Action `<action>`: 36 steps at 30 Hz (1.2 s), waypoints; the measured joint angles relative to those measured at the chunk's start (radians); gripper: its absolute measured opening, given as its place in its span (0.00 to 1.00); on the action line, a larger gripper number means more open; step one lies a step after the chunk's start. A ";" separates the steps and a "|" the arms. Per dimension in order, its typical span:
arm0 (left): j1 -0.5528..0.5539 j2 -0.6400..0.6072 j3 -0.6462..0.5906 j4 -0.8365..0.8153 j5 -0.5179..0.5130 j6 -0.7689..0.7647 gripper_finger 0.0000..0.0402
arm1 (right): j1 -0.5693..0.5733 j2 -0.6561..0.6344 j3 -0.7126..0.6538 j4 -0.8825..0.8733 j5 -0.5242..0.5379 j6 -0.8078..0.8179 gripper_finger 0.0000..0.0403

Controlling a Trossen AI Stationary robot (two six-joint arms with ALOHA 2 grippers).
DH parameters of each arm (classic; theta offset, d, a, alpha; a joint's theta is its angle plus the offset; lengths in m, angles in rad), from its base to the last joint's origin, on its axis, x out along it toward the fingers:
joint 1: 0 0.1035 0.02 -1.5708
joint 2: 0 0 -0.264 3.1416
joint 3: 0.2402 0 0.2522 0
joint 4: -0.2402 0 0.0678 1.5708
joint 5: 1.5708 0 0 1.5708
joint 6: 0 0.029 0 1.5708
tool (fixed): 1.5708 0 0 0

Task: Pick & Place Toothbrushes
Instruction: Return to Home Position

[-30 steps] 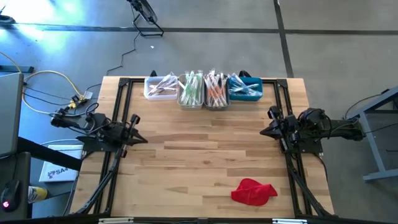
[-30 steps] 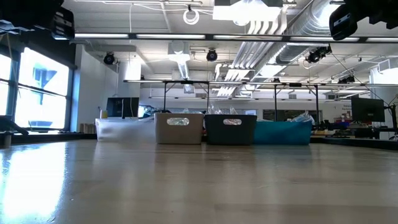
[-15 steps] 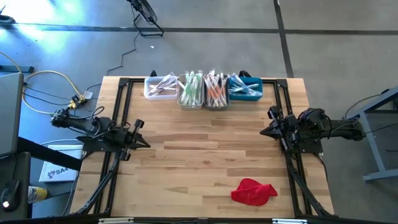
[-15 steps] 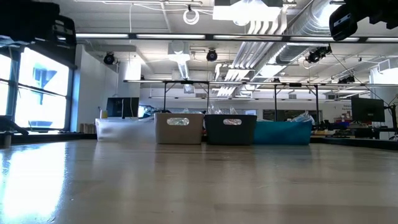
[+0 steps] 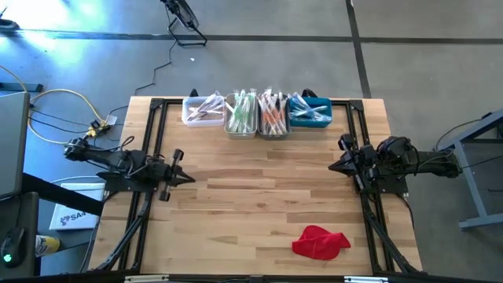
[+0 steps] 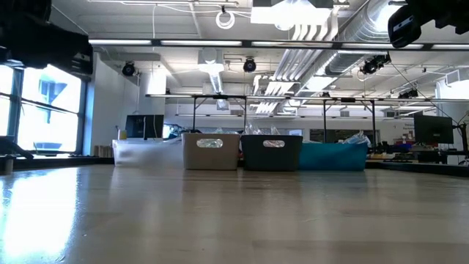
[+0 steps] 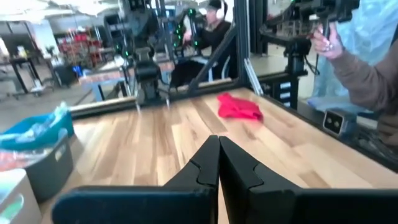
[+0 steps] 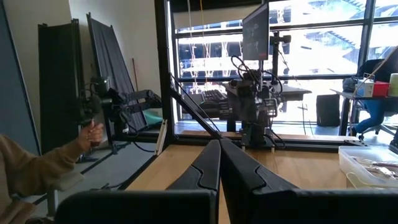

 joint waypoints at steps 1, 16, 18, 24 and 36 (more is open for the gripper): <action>0.000 0.000 -0.001 -0.012 0.000 -0.005 0.00 | 0.000 0.000 0.000 0.000 0.000 0.000 0.00; 0.000 0.000 -0.003 -0.029 0.008 -0.058 0.00 | 0.000 0.000 0.000 0.009 0.096 0.044 0.00; 0.000 0.000 -0.003 -0.029 0.008 -0.056 0.00 | 0.000 -0.001 0.000 0.012 0.104 0.046 0.00; 0.000 0.000 -0.004 -0.029 0.008 -0.055 0.00 | 0.000 -0.059 0.000 -0.015 0.068 0.044 0.00; 0.000 0.001 -0.004 -0.029 0.008 -0.053 0.00 | 0.000 -0.111 0.000 -0.067 0.060 0.059 0.00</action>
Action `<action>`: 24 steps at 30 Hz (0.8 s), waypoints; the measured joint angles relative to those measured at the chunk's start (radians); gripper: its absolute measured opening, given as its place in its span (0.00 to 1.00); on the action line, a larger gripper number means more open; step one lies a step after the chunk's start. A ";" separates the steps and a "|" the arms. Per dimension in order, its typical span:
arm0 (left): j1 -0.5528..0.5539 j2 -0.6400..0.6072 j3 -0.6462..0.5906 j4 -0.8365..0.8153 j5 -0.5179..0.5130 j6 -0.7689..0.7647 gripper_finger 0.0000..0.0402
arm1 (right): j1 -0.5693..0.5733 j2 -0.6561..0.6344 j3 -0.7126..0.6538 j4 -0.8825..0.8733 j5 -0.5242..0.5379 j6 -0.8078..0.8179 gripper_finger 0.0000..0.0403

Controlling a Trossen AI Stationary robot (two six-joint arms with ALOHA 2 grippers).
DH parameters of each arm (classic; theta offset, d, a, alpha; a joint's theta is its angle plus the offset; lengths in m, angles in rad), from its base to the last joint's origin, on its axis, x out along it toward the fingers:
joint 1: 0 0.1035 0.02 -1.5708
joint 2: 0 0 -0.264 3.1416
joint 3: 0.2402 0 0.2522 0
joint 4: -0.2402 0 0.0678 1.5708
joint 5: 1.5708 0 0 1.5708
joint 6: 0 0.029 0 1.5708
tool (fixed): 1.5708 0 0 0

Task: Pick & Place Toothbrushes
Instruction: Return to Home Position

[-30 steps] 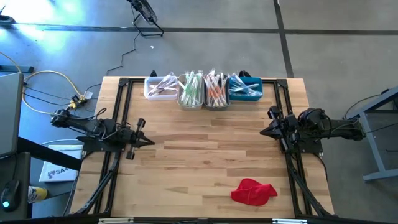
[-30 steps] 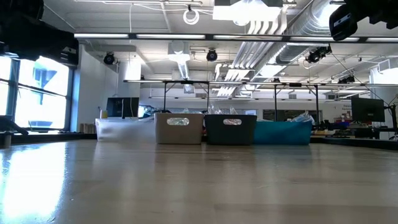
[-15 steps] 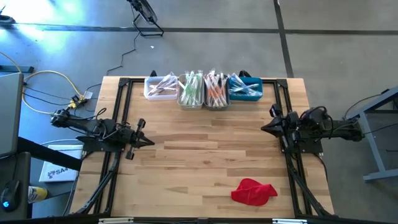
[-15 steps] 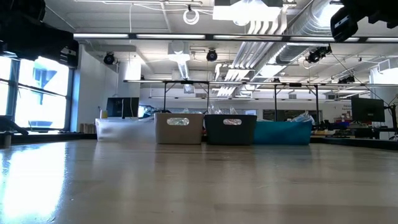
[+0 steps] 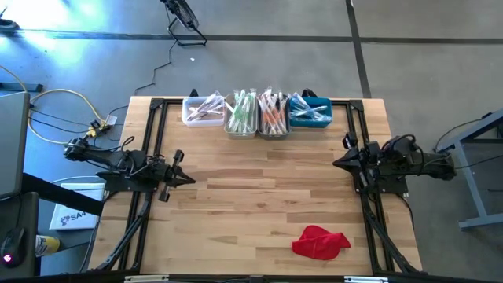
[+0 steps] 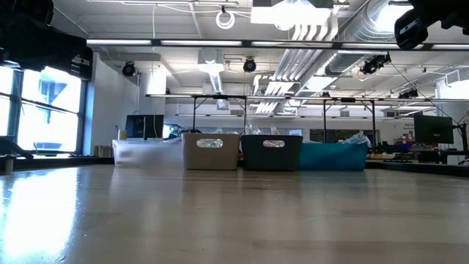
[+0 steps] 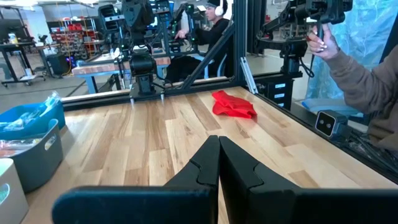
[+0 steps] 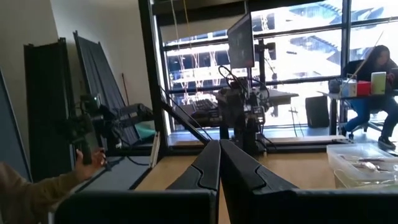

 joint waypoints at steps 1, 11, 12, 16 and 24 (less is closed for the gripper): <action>0.000 0.000 0.000 0.000 0.000 0.000 0.00 | 0.000 0.000 0.000 0.000 0.000 -0.001 0.00; 0.000 0.000 -0.001 0.000 0.000 0.000 0.00 | 0.000 -0.001 -0.047 -0.004 0.019 0.000 0.00; 0.000 0.000 -0.001 0.000 0.000 0.000 0.00 | 0.000 0.000 -0.053 0.004 0.019 0.000 0.00; 0.000 0.000 -0.001 0.000 0.000 0.000 0.00 | 0.000 0.000 -0.091 0.037 0.019 -0.007 0.00; 0.000 0.000 -0.001 0.000 0.000 0.000 0.00 | 0.000 -0.001 -0.158 0.076 0.110 -0.009 0.00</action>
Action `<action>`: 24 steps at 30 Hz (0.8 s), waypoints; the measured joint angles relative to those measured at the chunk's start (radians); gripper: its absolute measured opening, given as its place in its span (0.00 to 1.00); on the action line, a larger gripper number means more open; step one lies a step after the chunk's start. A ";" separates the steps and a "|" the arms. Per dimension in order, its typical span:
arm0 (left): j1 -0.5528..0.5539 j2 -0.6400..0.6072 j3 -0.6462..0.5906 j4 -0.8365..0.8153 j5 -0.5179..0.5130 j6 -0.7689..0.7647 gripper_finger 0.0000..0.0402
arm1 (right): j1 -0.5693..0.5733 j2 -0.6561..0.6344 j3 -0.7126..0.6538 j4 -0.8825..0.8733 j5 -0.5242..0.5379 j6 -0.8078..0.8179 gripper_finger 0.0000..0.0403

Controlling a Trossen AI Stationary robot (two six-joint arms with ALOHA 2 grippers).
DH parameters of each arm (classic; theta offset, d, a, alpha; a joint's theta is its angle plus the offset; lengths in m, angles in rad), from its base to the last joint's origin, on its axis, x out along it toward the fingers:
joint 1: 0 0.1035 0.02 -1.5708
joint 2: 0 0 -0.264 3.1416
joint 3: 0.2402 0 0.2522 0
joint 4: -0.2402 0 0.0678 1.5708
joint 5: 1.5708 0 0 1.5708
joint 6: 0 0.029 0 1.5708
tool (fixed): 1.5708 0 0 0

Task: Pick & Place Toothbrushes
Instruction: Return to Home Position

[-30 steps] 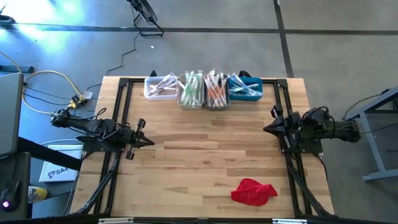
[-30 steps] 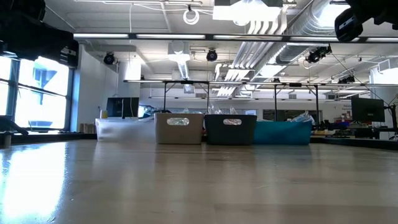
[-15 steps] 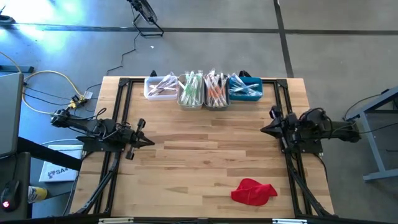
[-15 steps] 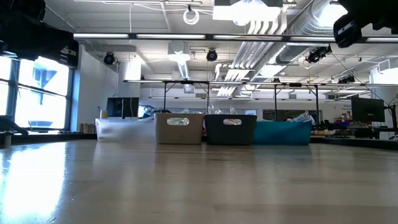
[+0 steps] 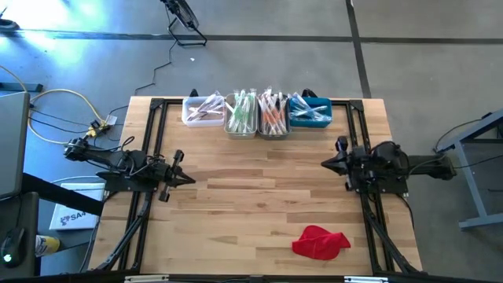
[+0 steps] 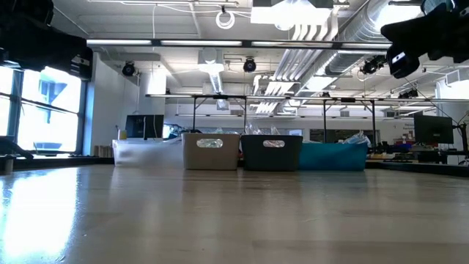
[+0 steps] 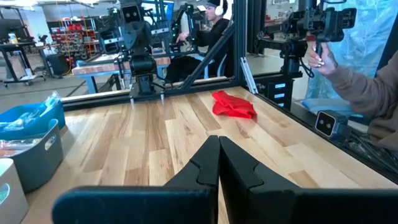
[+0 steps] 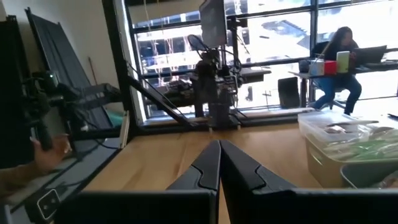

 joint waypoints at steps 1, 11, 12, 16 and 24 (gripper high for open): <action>0.000 0.000 0.000 0.000 0.000 0.000 0.00 | 0.000 0.000 -0.010 0.013 0.005 -0.001 0.00; 0.000 0.000 0.000 0.000 0.000 0.000 0.00 | 0.000 0.001 -0.093 0.071 0.004 -0.018 0.00; 0.000 0.000 0.000 0.000 0.000 0.000 0.00 | 0.000 0.001 -0.093 0.068 0.004 -0.017 0.00; 0.000 0.000 0.000 0.000 0.000 0.000 0.00 | 0.000 0.001 -0.093 0.050 -0.041 -0.032 0.00; 0.000 0.000 0.000 0.000 0.000 0.000 0.00 | 0.000 0.011 -0.094 0.021 -0.081 -0.081 0.00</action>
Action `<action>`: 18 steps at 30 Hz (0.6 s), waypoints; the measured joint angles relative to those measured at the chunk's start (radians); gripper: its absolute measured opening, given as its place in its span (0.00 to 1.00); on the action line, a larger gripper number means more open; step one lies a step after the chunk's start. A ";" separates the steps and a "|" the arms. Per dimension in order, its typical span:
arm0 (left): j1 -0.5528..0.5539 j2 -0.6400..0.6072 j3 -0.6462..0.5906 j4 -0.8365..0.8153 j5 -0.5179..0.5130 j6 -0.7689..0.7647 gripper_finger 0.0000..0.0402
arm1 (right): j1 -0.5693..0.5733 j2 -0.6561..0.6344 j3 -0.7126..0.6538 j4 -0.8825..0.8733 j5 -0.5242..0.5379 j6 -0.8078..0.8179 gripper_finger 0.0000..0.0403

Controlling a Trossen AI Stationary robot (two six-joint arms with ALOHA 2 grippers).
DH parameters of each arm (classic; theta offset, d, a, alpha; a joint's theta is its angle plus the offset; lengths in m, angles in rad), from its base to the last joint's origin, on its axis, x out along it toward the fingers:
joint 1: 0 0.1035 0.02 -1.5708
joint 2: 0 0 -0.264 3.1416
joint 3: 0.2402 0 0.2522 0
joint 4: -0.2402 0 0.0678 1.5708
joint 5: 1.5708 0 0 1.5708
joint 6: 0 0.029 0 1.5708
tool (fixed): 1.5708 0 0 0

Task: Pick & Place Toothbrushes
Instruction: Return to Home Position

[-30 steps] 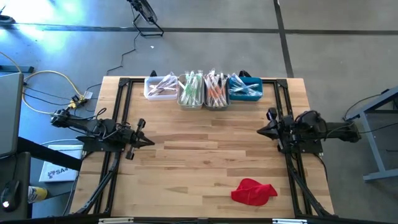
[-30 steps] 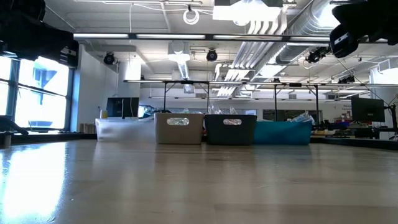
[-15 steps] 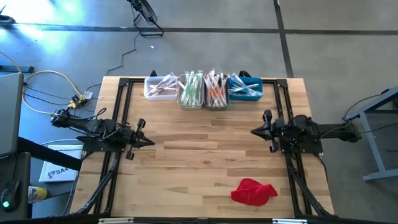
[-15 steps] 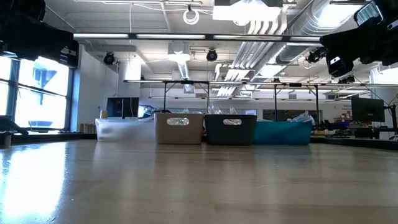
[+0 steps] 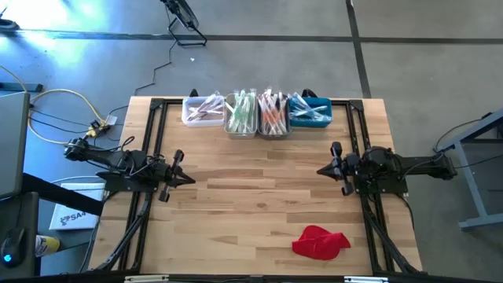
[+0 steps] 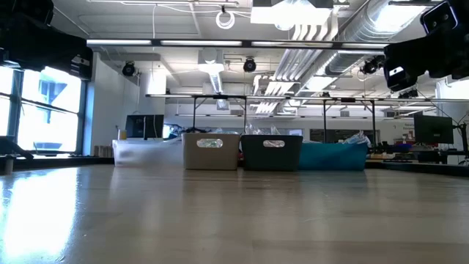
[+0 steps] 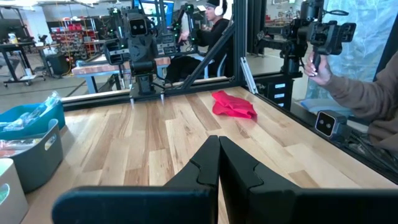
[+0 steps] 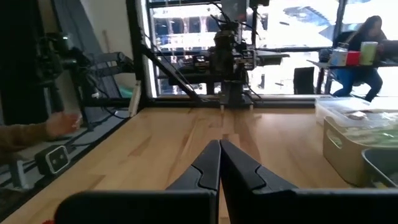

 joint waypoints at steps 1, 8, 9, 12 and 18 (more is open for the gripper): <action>0.000 0.000 0.000 0.000 0.000 0.000 0.00 | 0.000 0.000 0.000 -0.003 0.012 0.004 0.00; 0.000 0.000 0.000 0.000 0.000 0.000 0.00 | 0.000 0.000 0.000 -0.009 0.075 0.028 0.00; 0.000 0.000 0.000 0.000 0.000 0.000 0.00 | 0.000 0.000 0.000 -0.008 0.075 0.028 0.00; 0.000 0.000 0.000 0.000 0.000 0.000 0.00 | 0.000 0.000 -0.001 -0.007 0.076 0.028 0.00; 0.000 0.000 0.000 0.000 0.000 0.000 0.00 | 0.000 0.000 -0.001 -0.006 0.076 0.028 0.00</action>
